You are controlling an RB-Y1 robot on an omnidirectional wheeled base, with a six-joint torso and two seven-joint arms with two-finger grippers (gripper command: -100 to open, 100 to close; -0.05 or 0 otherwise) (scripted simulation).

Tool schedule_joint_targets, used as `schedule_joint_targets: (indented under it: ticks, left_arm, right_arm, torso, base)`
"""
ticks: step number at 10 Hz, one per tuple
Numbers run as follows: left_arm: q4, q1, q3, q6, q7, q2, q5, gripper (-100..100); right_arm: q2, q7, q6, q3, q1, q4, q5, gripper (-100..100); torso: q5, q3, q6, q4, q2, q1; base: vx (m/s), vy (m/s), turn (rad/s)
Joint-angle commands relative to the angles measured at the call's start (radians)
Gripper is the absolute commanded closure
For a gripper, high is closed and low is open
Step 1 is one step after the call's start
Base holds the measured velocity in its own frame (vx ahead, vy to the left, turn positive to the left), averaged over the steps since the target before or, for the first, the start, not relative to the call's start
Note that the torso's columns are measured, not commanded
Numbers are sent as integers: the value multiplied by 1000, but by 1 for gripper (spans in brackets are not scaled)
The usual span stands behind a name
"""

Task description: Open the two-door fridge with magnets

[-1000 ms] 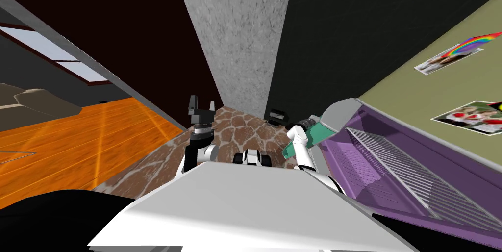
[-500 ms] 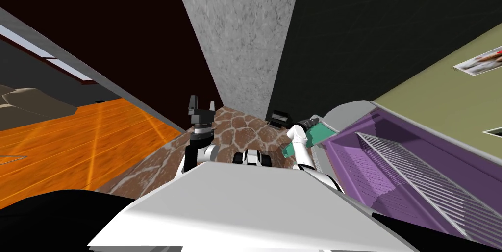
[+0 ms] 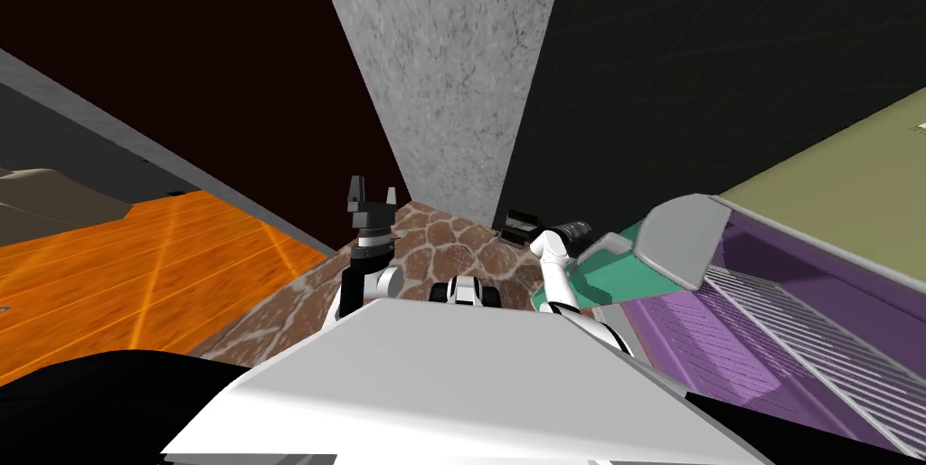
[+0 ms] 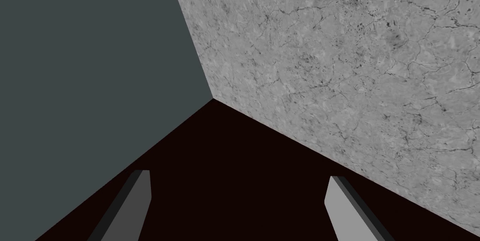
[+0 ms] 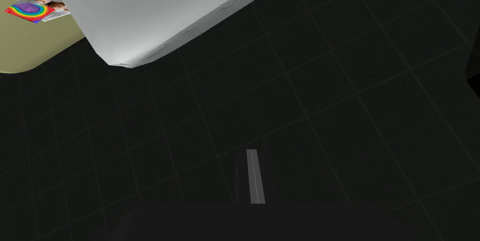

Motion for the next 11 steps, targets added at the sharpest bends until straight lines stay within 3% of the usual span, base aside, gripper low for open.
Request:
schedule_joint_targets:
  ticks: [1,4,5,6,11]
  left_arm:
    - [0,0,0,0,0,0,0,0]
    - [0,0,0,0,0,0,0,0]
    - [0,0,0,0,0,0,0,0]
    - [0,0,0,0,0,0,0,0]
    - [0,-1,0,0,0,0,0,0]
  right_arm:
    - [8,5,39,-20,-2,-2,12,100]
    - [16,11,81,-43,-5,-4,24,100]
    - [14,9,70,-39,-4,-4,21,100]
    - [8,7,54,-30,-4,-5,15,-100]
    - [-10,-5,2,-4,-1,-4,-2,-100]
  torso:
    - [-1,3,0,1,4,-3]
    - [-2,2,0,1,4,-5]
    - [-1,2,0,1,2,-3]
    - [-1,4,0,2,8,-4]
    - [-1,0,0,0,0,-3]
  base:
    - [276,61,0]
    - [246,44,1]
    - [110,25,1]
    - [-108,-32,-15]
    - [-227,-58,-18]
